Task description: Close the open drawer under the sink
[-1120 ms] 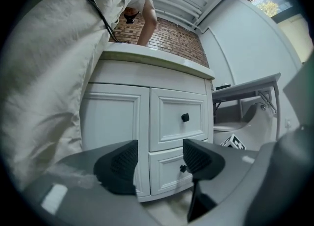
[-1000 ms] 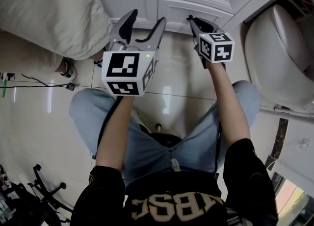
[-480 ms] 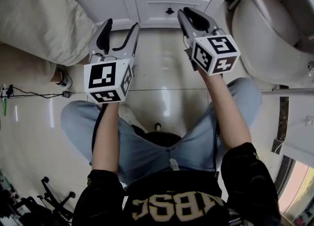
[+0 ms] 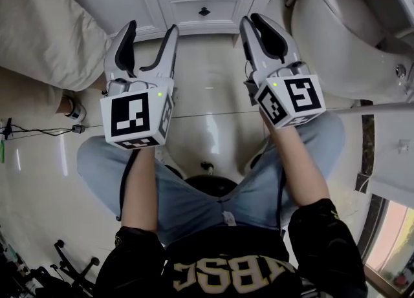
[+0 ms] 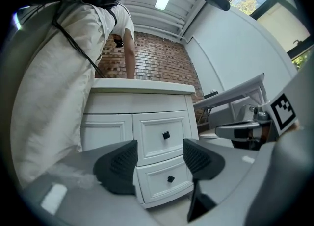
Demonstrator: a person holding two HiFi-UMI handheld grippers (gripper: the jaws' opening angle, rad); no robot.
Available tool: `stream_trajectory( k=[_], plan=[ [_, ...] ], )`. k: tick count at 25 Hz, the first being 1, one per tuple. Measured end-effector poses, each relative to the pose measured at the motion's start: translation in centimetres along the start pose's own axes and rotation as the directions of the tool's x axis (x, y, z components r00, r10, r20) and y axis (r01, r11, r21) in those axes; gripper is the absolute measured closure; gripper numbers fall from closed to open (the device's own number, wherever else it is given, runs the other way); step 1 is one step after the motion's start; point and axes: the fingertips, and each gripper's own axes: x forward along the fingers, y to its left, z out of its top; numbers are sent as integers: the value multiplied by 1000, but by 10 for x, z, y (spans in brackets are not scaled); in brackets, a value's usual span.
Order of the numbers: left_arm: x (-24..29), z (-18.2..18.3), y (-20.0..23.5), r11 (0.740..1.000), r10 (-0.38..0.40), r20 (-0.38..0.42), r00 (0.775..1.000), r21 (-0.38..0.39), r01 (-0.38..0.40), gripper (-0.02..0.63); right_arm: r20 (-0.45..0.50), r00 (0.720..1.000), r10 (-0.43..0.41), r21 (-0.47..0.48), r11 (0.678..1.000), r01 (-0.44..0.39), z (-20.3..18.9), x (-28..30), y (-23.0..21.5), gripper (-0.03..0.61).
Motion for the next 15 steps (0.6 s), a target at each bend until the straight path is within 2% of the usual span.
stream_trajectory(
  k=[2, 5, 7, 9, 12, 15],
  plan=[
    [4, 0, -9, 1000, -11, 5, 1000, -12, 11, 321, 15, 999, -49, 20, 999, 49, -3, -9, -10, 487],
    [5, 1, -23, 999, -34, 21, 999, 26, 33, 321, 67, 990, -122, 60, 991, 118, 7, -22, -21, 372],
    [8, 3, -26, 998, -35, 27, 999, 53, 33, 321, 66, 992, -112, 33, 993, 110, 10, -21, -17, 328],
    [13, 1, -26, 998, -25, 25, 999, 65, 23, 321, 22, 996, -83, -7, 997, 83, 5, -17, -12, 284],
    [16, 2, -24, 1000, -10, 33, 999, 29, 9, 321, -31, 996, -83, -69, 994, 81, -5, -15, -7, 260],
    [18, 5, -22, 1000, -6, 45, 999, -2, 6, 321, -42, 993, -108, -111, 989, 102, -5, -13, -7, 259]
  ],
)
